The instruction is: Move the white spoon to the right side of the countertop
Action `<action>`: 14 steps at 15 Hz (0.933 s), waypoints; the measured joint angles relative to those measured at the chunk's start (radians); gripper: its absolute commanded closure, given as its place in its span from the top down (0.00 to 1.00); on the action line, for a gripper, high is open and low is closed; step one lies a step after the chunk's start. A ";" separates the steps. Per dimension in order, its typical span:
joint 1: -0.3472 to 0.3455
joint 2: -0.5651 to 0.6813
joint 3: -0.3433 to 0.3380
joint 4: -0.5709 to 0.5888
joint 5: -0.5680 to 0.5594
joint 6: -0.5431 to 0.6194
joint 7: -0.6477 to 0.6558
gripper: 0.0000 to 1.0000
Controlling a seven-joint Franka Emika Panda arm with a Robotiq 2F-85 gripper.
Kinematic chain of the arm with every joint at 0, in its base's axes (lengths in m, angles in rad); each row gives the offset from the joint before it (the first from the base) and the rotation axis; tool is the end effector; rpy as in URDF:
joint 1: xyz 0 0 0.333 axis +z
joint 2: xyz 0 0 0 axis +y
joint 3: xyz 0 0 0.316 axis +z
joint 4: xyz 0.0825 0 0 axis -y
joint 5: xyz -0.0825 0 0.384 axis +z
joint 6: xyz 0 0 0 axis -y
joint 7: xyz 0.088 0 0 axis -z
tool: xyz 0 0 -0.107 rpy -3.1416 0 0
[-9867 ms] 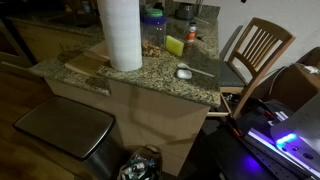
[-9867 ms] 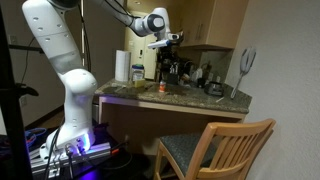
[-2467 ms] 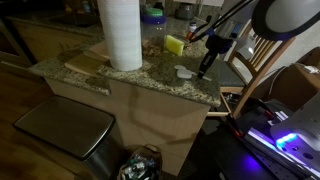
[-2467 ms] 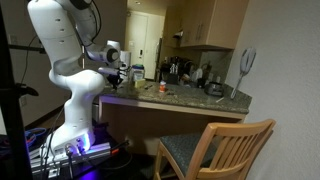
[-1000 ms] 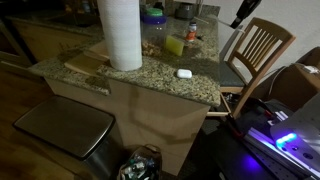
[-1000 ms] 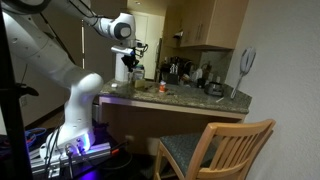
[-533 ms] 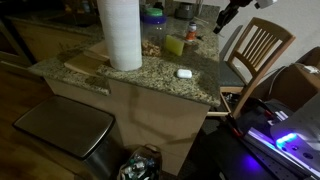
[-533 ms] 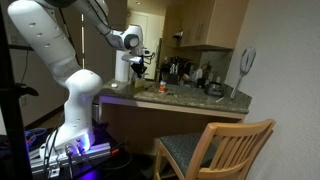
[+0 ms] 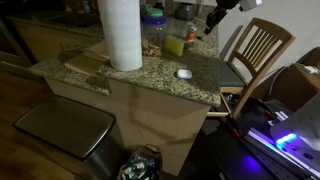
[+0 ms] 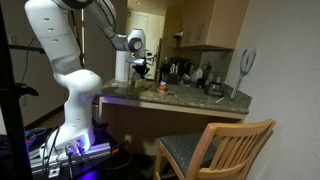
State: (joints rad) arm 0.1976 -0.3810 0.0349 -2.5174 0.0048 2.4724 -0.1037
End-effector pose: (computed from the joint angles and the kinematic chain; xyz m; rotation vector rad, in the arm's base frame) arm 0.4338 0.1031 0.4488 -3.0431 -0.5109 -0.5229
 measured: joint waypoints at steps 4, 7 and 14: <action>-0.017 0.074 0.001 0.011 -0.007 0.069 0.004 0.03; -0.033 0.200 0.011 0.086 -0.034 0.157 0.028 0.03; -0.040 0.395 0.047 0.278 -0.134 0.179 0.130 0.03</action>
State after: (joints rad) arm 0.1574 0.0137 0.0818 -2.2398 -0.1290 2.6511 0.0267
